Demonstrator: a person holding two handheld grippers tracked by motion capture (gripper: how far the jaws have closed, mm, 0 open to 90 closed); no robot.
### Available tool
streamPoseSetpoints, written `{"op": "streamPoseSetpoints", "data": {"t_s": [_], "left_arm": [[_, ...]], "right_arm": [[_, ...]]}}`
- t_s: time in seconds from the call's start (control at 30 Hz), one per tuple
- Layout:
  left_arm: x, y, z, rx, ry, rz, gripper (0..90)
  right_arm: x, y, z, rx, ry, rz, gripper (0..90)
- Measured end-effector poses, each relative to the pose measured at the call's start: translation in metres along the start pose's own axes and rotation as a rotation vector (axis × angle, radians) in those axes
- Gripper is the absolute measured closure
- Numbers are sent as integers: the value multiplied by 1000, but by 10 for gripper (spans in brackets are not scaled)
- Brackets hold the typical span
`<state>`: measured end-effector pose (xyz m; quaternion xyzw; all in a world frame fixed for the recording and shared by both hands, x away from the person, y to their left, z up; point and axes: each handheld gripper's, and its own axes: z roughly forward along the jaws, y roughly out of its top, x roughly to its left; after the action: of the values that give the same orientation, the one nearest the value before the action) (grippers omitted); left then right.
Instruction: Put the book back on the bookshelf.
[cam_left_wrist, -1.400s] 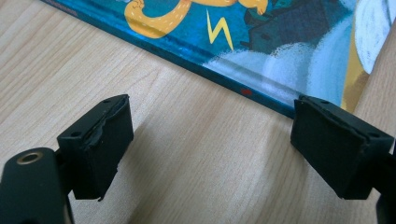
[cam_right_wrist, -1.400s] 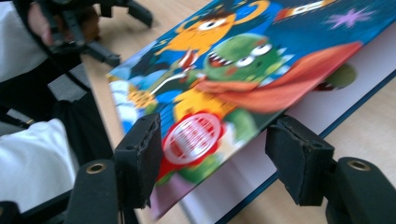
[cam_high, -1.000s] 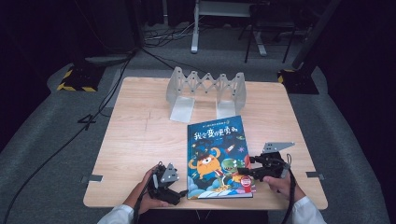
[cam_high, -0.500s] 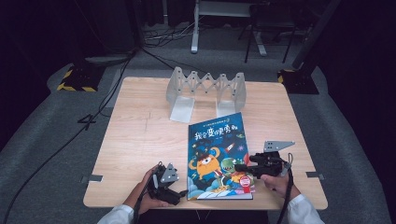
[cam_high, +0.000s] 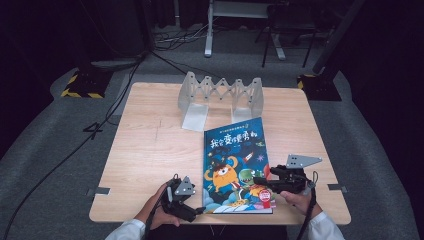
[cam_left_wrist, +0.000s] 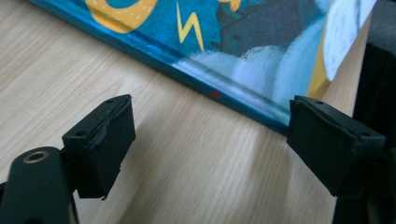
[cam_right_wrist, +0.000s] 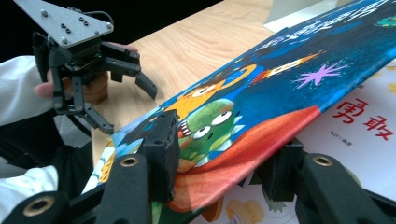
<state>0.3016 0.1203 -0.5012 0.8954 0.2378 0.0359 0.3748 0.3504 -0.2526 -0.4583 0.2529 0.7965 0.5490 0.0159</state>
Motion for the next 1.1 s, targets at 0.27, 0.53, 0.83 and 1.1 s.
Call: {"op": "streamPoseSetpoints", "data": {"t_s": [0.27,0.53,0.83,1.1], "left_arm": [[2,14,11,5,-51,-4,157],[16,23,19,-16,-86,-68,113],[33,35,28,-31,-137,-114,52],[46,45,35,-47,-170,-150,0]], "right_arm": [[5,1,-3,-21,-30,-47,549],[7,1,-6,-34,-35,-78,548],[10,3,-7,-43,-43,-109,549],[12,3,-7,-54,-44,-132,549]]}}
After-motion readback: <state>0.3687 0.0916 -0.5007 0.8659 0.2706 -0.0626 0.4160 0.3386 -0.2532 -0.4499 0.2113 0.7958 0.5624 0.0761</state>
